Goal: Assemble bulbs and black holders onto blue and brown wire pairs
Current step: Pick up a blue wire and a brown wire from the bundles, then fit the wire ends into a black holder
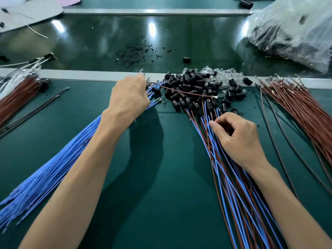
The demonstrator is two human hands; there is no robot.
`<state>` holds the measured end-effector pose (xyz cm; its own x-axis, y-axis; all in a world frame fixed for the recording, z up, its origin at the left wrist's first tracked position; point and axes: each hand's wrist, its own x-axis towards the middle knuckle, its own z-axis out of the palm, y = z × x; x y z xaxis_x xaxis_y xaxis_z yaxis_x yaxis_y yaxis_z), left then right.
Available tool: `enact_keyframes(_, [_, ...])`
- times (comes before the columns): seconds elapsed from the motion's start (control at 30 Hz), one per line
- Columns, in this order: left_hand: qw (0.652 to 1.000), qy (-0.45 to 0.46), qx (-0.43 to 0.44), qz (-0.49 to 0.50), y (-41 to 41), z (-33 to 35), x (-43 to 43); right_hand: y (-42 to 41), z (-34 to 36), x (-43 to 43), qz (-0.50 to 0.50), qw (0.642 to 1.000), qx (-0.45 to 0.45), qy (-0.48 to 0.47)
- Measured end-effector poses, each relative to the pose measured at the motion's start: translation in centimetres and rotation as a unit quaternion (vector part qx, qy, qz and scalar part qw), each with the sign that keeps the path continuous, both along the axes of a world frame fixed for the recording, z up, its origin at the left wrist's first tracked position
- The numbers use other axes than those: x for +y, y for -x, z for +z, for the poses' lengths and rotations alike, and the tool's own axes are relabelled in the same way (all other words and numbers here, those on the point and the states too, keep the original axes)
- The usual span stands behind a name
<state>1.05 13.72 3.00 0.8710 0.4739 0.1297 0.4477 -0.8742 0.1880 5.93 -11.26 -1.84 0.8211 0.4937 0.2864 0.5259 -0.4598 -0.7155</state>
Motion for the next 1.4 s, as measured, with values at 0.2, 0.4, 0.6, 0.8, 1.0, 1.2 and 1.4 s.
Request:
enact_keyframes(0.2, [0.95, 0.261, -0.17, -0.025, 0.0, 2.5, -1.8, 0.3, 0.2, 0.1, -0.011, 0.999, -0.022, -0.023])
enact_keyframes(0.4, [0.76, 0.627, -0.165, -0.035, -0.5, 2.3, -6.4, 0.8, 0.9, 0.1, 0.081, 0.993, -0.047, -0.079])
enact_keyframes(0.6, [0.645, 0.744, -0.177, -0.009, -0.5, 0.8, -10.7, 1.1, 1.0, 0.3, 0.13, 0.97, 0.14, -0.15])
enact_keyframes(0.8, [0.664, 0.727, -0.164, -0.061, -0.5, 0.1, -11.0, 0.8, 1.0, 0.4, 0.107, 0.927, 0.264, -0.244])
enact_keyframes(1.0, [0.703, 0.686, -0.171, -0.078, -0.4, 0.1, -10.6, 0.8, 1.0, 0.5, 0.084, 0.919, 0.296, -0.246])
enact_keyframes(1.2, [0.726, 0.657, -0.182, -0.088, -0.4, -0.5, -10.4, 1.2, 1.3, 0.7, 0.056, 0.922, 0.282, -0.261])
enact_keyframes(1.4, [0.791, 0.578, -0.162, -0.121, -0.2, -1.5, -10.5, 0.7, 1.0, 0.7, -0.027, 0.925, 0.247, -0.286])
